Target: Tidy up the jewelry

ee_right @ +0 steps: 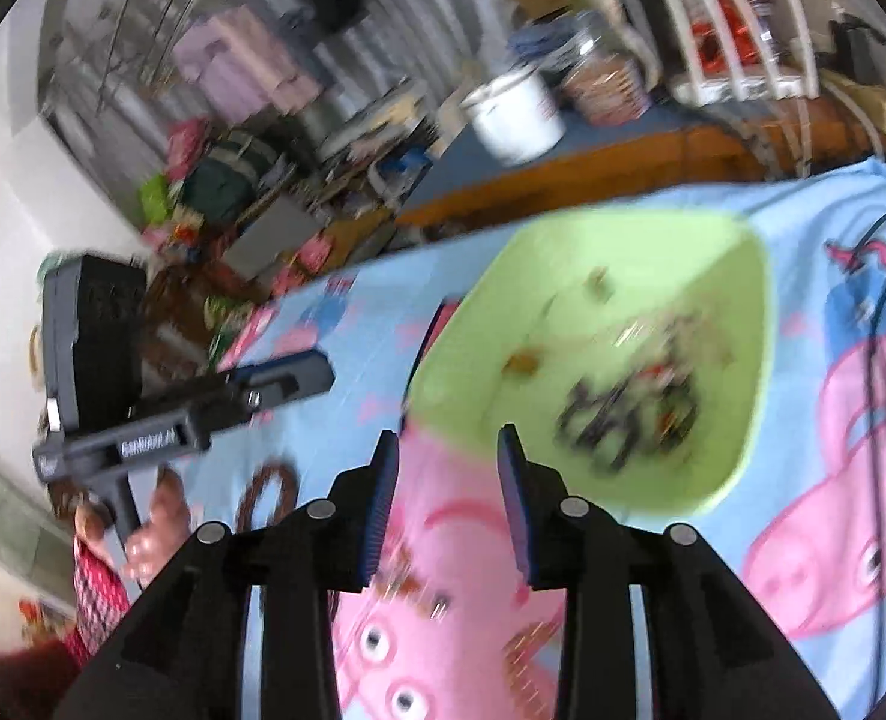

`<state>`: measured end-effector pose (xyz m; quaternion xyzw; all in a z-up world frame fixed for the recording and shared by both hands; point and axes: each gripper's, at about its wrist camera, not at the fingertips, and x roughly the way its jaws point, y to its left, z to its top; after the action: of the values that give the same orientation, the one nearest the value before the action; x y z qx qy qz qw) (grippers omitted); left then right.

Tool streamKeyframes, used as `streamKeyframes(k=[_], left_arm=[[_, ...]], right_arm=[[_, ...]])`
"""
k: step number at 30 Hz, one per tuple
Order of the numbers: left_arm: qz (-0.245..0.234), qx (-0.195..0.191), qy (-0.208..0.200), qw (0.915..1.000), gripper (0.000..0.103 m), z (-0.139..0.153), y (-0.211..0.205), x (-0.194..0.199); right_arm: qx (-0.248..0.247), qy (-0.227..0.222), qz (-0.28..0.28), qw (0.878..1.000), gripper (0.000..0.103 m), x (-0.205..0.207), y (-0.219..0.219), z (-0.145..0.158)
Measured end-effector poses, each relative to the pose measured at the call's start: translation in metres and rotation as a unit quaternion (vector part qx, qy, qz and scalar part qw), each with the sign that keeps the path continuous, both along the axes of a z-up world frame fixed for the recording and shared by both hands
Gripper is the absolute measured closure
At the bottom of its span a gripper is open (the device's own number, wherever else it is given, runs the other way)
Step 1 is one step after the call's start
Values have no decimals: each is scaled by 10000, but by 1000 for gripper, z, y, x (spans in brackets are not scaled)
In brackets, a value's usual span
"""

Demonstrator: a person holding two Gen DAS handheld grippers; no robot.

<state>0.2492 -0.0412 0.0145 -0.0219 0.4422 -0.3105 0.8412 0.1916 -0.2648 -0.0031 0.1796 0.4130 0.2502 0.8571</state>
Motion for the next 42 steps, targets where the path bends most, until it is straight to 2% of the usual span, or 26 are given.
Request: streamKeyframes(k=[2,5,6,11,13,14,16,18,19,20,21,25,31,35,39,42], left_arm=[[36,-34,51,10000,71,-6,13,-11],[93,-43,113,9999,51,-21,28,-30],[111,-32,144,9998,49,-26,31,-35],[113,6,499,9987,49,-53,33,-45],[85,40,678,9977,49,-64,28,-47],[40,46,720,9974,49,-67,25,-49],[-62,210,477,9986,49,-69,15,-57],[-257,388,344,9983,78,-71,4,-63],[-322,421,320,9981,84,-72,-1,-65],[-388,389,380,9978,91,-73,-3,-65],[-394,375,395,9977,92,-73,-5,-66],[-512,278,520,9969,96,-73,-8,-73],[-989,276,464,9936,97,-71,-24,-115],[-1168,89,492,9919,97,-62,-29,-129],[-1249,-136,413,9912,97,-40,-31,-131],[-1264,-260,111,9916,97,-9,-33,-126]], right_arm=[[-160,6,242,9996,102,-12,16,-7],[-643,-67,600,9961,102,-30,43,-19],[-759,-72,681,9948,102,-33,50,-21],[-1446,-150,888,9854,102,-40,77,-38],[-1911,-322,942,9765,101,-41,88,-44],[-2000,-347,975,9743,97,-41,91,-47],[-2066,-500,1041,9716,88,-42,96,-52],[-2254,-680,1110,9655,86,-45,101,-55],[-2372,-750,1120,9621,86,-47,104,-56],[-2409,-765,1113,9611,93,-48,105,-56],[-2331,-727,1140,9630,103,-51,106,-55],[-2175,-517,1080,9687,103,-65,97,-54],[-1840,-429,985,9770,103,-109,79,-49],[-1346,-351,942,9858,103,-130,63,-42],[-841,-364,956,9912,103,-131,54,-24],[-599,-552,926,9924,103,-125,46,1]])
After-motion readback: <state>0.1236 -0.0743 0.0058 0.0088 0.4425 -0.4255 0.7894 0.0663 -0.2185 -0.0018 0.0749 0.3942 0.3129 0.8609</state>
